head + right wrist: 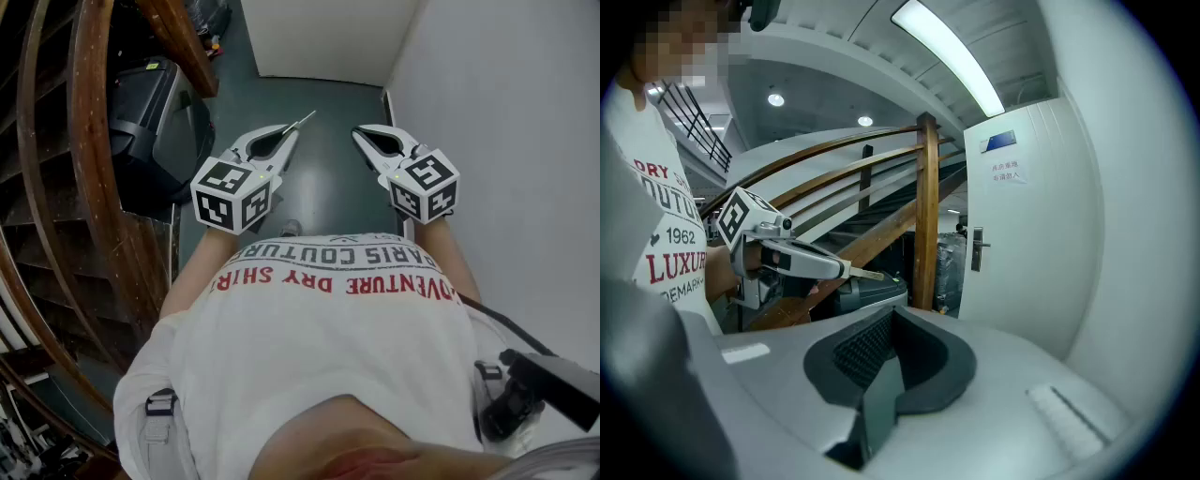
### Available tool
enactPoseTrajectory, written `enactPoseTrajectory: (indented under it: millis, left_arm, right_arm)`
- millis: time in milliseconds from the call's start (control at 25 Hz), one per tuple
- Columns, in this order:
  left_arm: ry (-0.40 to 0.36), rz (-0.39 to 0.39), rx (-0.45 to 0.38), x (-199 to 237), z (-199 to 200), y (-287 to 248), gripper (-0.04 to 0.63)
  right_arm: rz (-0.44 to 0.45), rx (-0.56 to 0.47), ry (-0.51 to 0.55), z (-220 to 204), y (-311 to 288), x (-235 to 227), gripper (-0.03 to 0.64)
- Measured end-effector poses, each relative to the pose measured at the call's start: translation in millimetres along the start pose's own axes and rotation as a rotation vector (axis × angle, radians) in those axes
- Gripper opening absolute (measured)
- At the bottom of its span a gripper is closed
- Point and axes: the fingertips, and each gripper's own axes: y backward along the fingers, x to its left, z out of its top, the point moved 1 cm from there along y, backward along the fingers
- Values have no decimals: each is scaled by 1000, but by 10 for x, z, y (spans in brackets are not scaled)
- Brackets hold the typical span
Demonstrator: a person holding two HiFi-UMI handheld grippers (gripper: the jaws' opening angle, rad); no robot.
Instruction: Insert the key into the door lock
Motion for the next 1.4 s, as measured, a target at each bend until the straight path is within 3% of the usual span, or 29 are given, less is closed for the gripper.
enactPoseTrajectory:
  millis: [880, 1160, 1400]
  left_arm:
    - [-1, -5, 28, -131, -30, -90, 21]
    - [52, -19, 67, 550, -292, -477, 21]
    - [107, -14, 93, 1782, -242, -1211, 22]
  right_arm:
    - [25, -24, -31, -84, 64, -83, 2]
    - [16, 15, -85, -334, -585, -398, 3]
    - [17, 53, -113, -239, -1773, -1211, 2]
